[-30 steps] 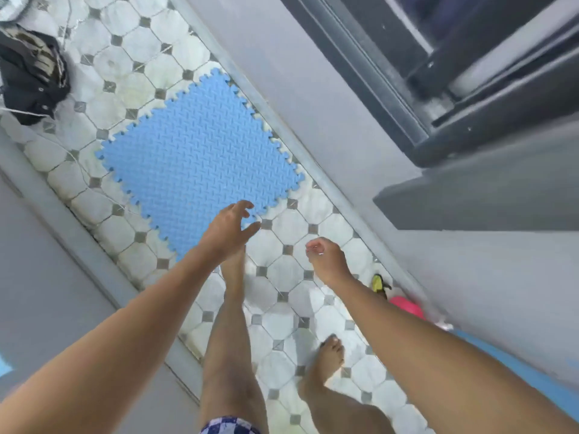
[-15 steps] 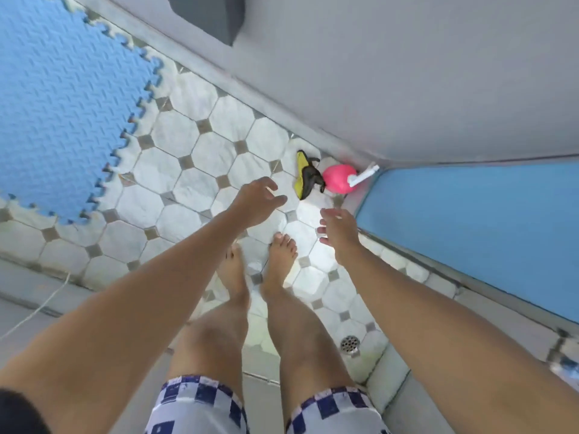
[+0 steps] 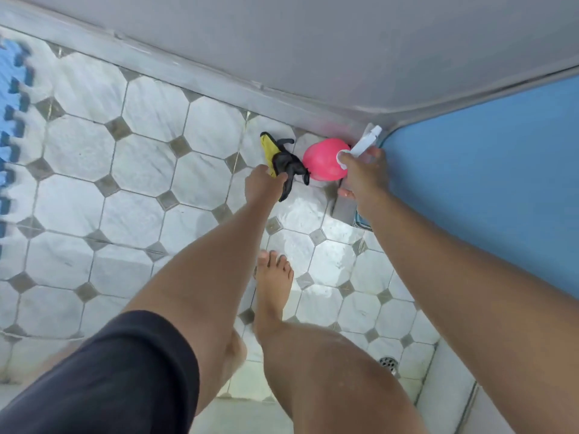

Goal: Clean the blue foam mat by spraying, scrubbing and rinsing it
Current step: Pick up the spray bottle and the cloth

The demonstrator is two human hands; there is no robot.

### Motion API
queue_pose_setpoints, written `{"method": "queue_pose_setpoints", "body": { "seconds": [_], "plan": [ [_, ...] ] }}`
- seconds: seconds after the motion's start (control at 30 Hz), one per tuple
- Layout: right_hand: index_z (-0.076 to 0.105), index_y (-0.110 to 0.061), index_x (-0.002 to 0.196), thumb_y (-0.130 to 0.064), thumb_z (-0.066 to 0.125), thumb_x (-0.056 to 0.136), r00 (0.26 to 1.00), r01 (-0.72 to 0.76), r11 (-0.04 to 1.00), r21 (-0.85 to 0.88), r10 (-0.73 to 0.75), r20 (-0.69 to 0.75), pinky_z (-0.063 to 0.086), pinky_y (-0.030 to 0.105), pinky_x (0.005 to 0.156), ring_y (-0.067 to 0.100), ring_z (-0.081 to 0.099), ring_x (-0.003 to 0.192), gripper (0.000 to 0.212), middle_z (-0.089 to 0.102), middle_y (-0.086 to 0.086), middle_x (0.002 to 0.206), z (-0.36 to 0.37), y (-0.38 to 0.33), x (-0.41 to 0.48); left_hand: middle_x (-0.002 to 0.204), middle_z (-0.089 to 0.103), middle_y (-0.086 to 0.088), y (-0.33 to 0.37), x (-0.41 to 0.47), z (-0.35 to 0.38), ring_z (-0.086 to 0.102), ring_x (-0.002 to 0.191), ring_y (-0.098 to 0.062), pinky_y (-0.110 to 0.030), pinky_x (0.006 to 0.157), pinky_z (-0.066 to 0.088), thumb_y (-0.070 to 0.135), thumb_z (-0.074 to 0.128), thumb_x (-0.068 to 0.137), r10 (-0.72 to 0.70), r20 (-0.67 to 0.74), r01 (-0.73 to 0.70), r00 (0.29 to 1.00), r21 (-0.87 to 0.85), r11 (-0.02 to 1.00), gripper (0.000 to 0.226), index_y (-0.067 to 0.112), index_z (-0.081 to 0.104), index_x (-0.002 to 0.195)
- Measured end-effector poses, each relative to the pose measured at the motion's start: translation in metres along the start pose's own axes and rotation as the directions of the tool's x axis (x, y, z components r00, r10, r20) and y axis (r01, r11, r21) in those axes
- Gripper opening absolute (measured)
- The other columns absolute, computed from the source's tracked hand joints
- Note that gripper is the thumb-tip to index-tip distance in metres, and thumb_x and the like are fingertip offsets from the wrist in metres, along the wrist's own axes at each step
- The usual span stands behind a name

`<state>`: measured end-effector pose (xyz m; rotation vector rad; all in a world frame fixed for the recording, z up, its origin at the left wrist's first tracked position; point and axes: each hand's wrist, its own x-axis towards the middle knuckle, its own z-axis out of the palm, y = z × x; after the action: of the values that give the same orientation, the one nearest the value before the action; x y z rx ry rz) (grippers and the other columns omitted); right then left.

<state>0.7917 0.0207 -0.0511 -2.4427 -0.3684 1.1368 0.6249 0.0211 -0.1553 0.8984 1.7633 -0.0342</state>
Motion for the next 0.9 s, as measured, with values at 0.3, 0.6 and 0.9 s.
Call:
{"method": "queue_pose_setpoints", "body": {
  "seconds": [0.3,0.6,0.9],
  "plan": [
    [0.076,-0.021,0.097,-0.010,0.064,0.078,0.992,0.105,0.991,-0.084,-0.110,-0.057,0.062,0.033,0.072,0.023,0.074,0.081,0.025,0.076,0.004,0.095,0.027,0.013,0.019,0.107,0.064,-0.012,0.000,0.021,-0.017,0.059,0.092,-0.026,-0.034,0.077,0.047,0.031,0.070,0.088,-0.021,0.238,0.034,0.971,-0.049,0.998,0.029,0.011,0.067,0.107],
    [0.067,-0.003,0.089,-0.028,0.068,0.078,0.959,0.283,0.959,-0.028,-0.282,0.029,0.045,0.035,0.051,0.014,0.052,0.056,0.027,0.064,0.018,0.071,-0.080,-0.013,-0.184,0.096,0.074,-0.023,0.046,-0.190,-0.190,0.072,0.084,-0.033,-0.040,0.080,0.056,0.009,0.056,0.080,0.192,0.249,-0.158,0.949,-0.153,0.976,0.032,-0.003,0.067,0.108],
    [0.063,-0.015,0.083,-0.022,0.071,0.090,0.933,0.351,0.934,0.066,-0.344,-0.106,0.033,0.025,0.050,0.010,0.032,0.051,0.013,0.037,-0.007,0.055,-0.284,-0.041,-0.447,0.101,0.073,-0.019,0.114,-0.479,-0.269,0.071,0.095,-0.038,-0.053,0.089,0.054,0.018,0.050,0.082,0.393,0.514,-0.492,0.763,0.067,0.868,0.032,0.020,0.065,0.111]
  ]
}}
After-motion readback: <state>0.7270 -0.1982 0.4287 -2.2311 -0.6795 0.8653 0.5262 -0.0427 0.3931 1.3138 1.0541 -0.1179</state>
